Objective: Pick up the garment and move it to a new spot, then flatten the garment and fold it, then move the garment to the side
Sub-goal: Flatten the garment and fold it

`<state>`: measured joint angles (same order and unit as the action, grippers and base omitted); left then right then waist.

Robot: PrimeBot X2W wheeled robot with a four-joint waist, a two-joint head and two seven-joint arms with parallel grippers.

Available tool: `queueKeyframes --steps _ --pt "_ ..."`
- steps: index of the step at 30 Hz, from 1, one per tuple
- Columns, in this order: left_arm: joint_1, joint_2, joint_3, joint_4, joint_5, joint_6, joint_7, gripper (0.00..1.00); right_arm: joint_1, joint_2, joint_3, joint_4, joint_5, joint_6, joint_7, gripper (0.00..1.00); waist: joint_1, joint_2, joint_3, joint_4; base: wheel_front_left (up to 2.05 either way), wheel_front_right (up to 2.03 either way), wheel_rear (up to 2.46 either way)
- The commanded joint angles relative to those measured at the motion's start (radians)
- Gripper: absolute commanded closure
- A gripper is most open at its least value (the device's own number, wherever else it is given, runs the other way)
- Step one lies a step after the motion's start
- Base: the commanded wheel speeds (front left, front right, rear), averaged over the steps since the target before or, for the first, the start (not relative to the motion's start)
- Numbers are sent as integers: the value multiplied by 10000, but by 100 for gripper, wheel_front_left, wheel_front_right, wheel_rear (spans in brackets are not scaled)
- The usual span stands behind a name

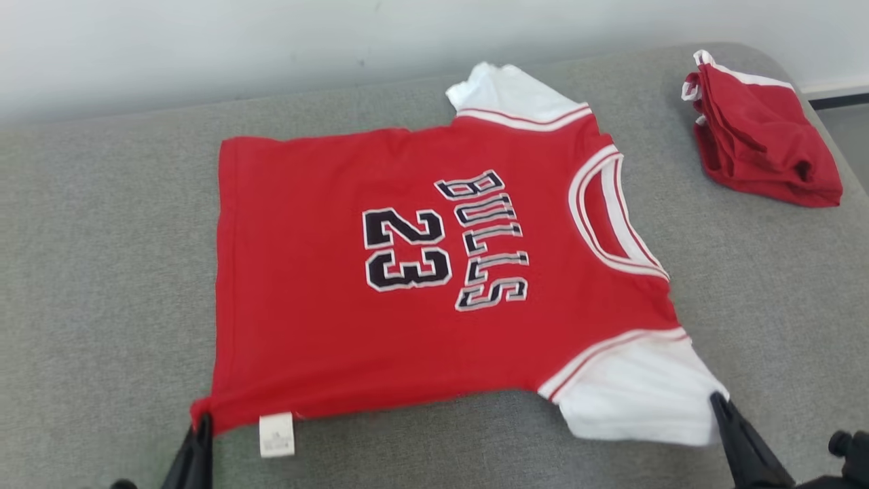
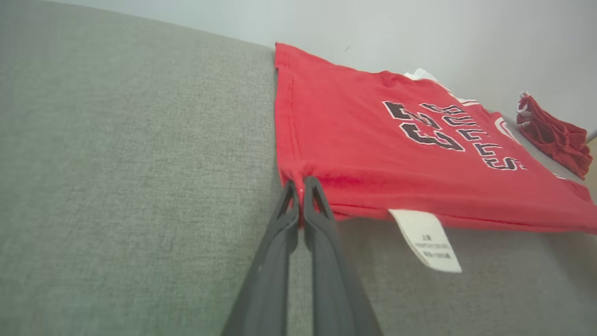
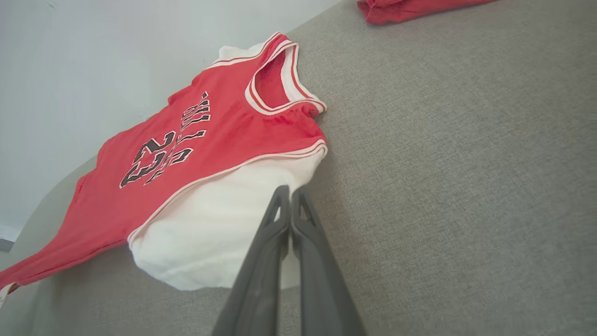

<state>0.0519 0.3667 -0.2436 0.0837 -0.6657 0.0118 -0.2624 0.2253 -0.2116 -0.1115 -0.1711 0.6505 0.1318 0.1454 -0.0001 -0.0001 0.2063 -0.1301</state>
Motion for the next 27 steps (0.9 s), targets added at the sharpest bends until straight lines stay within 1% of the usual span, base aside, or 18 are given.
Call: queueKeyframes --steps 1,5,8,12,16,23,27 --pt "291 -176 80 113 153 -118 -31 100 252 15 -34 64 -65 -29 15 100 1 1 -130 123 0 0 0" --pt "856 -629 351 354 402 -293 -32 100 857 72 53 139 -31 -29 158 100 1 1 -331 294 0 0 0" --pt "1148 -854 436 509 531 -484 -32 100 1219 187 64 174 -18 -29 233 100 1 1 -475 418 0 0 0" --pt "1435 -1082 433 748 678 -713 -32 100 1779 339 -92 157 -33 -29 393 100 1 1 -711 539 0 0 0" --pt "1535 -1226 496 843 756 -793 -32 100 1945 425 -180 43 -40 -29 516 100 1 1 -790 532 0 0 0" --pt "1171 -1420 505 891 1052 -989 -32 100 1512 719 -42 -219 37 -29 620 100 1 1 -930 536 0 0 0" --pt "857 -1348 526 876 1273 -1070 -32 100 919 520 58 -278 52 -29 720 100 1 1 -970 479 0 0 0"
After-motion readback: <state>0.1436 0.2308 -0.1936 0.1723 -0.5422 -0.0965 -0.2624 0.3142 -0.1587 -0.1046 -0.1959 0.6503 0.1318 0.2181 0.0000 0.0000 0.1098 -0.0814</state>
